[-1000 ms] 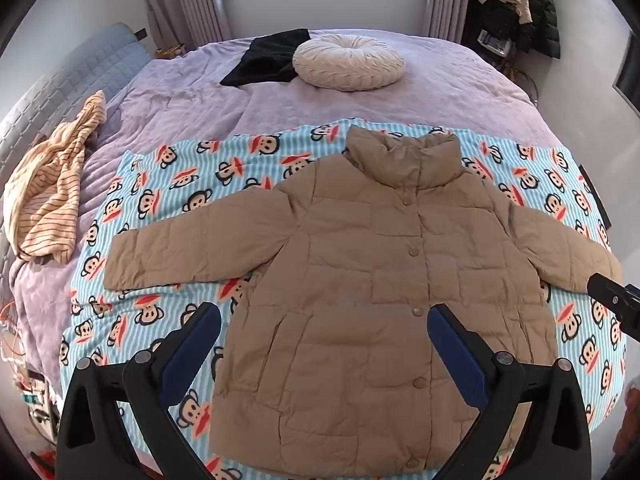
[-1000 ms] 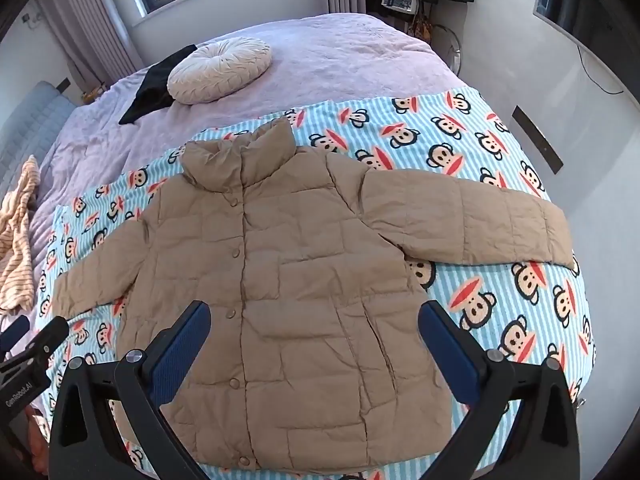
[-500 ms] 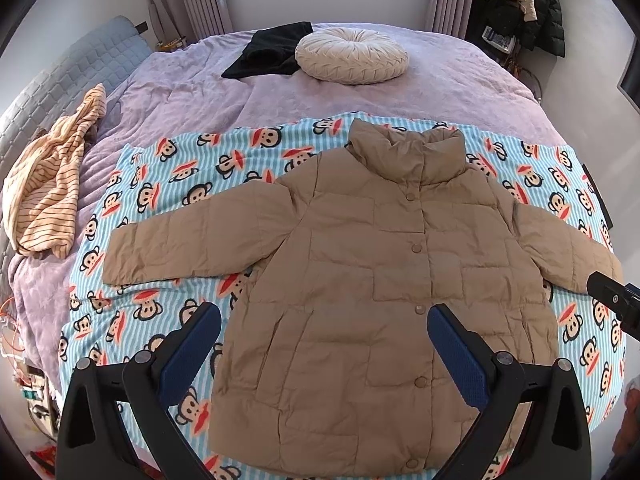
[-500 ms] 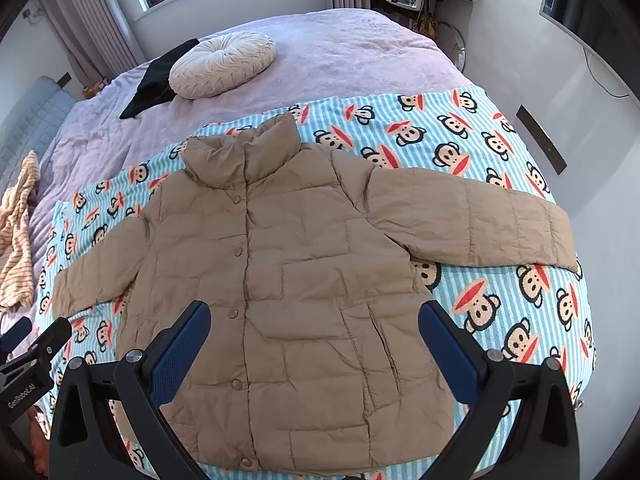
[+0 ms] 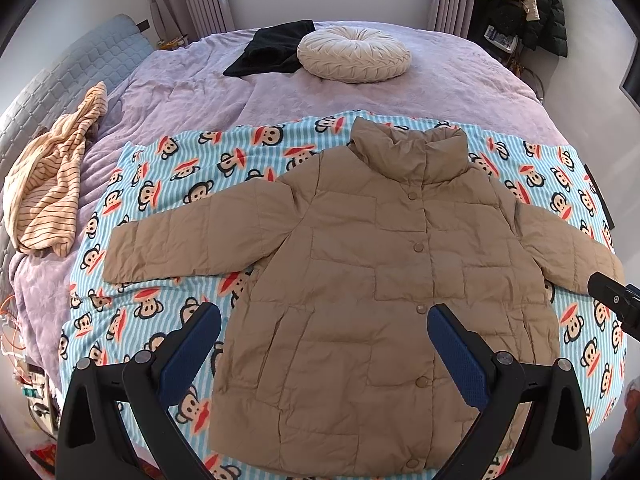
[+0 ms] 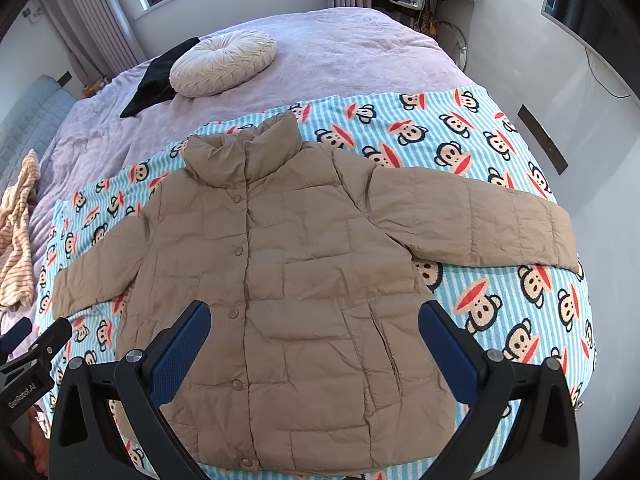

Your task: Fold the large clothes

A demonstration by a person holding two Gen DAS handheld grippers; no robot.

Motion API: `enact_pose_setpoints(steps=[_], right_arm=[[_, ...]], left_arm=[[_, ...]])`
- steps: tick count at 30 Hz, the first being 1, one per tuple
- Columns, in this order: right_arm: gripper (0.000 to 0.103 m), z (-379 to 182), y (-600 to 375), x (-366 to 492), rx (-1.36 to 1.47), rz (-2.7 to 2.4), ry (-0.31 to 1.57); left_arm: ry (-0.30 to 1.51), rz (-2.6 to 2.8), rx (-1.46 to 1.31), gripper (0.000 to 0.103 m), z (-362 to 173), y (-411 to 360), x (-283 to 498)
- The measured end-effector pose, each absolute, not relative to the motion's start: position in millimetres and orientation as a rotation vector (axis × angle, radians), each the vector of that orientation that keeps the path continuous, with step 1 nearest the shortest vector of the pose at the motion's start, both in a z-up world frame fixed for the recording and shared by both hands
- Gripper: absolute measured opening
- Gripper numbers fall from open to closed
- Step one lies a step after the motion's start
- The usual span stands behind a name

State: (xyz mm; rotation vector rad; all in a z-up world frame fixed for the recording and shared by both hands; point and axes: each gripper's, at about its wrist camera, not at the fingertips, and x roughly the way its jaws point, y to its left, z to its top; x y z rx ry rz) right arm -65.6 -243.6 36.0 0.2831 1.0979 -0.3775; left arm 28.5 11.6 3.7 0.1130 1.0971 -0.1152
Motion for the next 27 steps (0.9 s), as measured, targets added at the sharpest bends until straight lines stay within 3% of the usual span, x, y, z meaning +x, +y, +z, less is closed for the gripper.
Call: enact_pose_setpoints(steps=[27], right_arm=[[0.103, 36.7, -243.0, -63.2, 0.282, -0.377, 1.101]], left_arm=[[1.099, -0.117, 0.113, 0.103, 2.9, 12.2, 28.0]])
